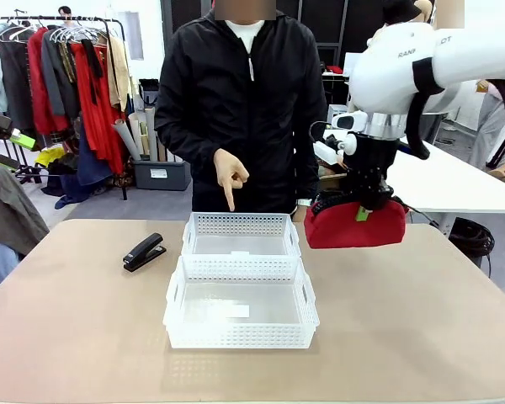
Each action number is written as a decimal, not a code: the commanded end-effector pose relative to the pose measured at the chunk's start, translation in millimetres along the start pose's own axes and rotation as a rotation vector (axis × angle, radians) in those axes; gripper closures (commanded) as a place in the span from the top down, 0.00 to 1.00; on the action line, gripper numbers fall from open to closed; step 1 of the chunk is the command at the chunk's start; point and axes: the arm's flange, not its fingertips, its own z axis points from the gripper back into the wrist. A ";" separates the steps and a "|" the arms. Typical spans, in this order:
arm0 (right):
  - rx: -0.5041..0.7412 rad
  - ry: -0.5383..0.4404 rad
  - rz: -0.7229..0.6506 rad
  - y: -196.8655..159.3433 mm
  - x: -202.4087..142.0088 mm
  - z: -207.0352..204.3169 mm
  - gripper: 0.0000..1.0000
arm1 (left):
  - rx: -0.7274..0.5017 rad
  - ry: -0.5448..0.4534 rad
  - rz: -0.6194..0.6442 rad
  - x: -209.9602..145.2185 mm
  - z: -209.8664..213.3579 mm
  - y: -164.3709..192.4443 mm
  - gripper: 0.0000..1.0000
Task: Distribute items into two baskets.
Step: Place the picked Pencil pouch into the Organizing basket as instructed by the person.
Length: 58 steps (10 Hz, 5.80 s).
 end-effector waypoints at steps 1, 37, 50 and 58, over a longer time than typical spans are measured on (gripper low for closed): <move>0.014 0.013 -0.027 -11.4 9.8 7.3 0.00 | -0.006 -0.009 0.002 0.3 0.7 -0.6 1.00; -0.063 -0.046 0.049 -181.3 198.2 -58.7 0.00 | -0.006 -0.009 0.002 0.3 0.7 -0.6 1.00; 0.062 -0.034 -0.002 -205.1 206.8 -132.3 0.29 | -0.006 -0.009 0.002 0.3 0.7 -0.6 1.00; 0.081 -0.067 -0.060 -180.8 193.0 -92.5 1.00 | -0.006 -0.009 0.002 0.3 0.7 -0.6 1.00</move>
